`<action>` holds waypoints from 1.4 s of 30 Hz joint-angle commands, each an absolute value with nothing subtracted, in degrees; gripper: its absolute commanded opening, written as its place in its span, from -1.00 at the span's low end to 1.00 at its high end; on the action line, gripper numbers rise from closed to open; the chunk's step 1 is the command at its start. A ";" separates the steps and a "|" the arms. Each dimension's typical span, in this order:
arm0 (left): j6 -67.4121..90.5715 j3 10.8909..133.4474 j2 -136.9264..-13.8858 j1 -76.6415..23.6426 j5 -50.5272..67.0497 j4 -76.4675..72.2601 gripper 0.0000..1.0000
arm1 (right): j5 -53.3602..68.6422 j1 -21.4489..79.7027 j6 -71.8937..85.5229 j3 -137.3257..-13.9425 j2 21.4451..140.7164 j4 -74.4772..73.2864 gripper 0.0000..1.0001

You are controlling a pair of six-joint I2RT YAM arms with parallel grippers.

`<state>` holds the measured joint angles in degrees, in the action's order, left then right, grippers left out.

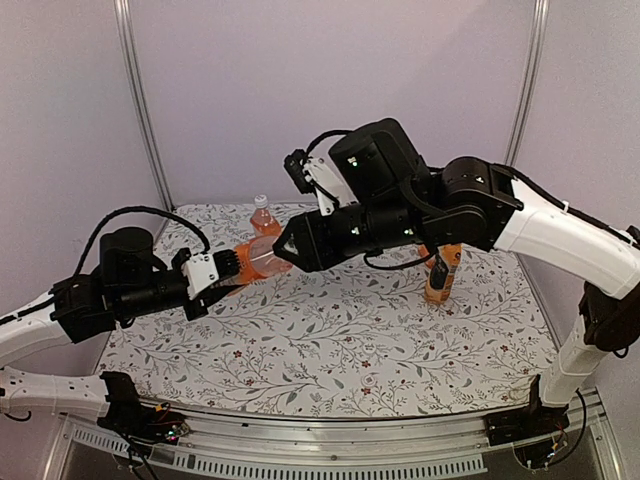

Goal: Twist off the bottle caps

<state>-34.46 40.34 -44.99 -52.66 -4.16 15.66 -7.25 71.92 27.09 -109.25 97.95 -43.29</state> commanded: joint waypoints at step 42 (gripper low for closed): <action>-26.12 42.13 -43.55 -53.35 2.68 17.68 -0.83 | -14.60 74.46 13.36 -109.16 91.34 -46.39 0.97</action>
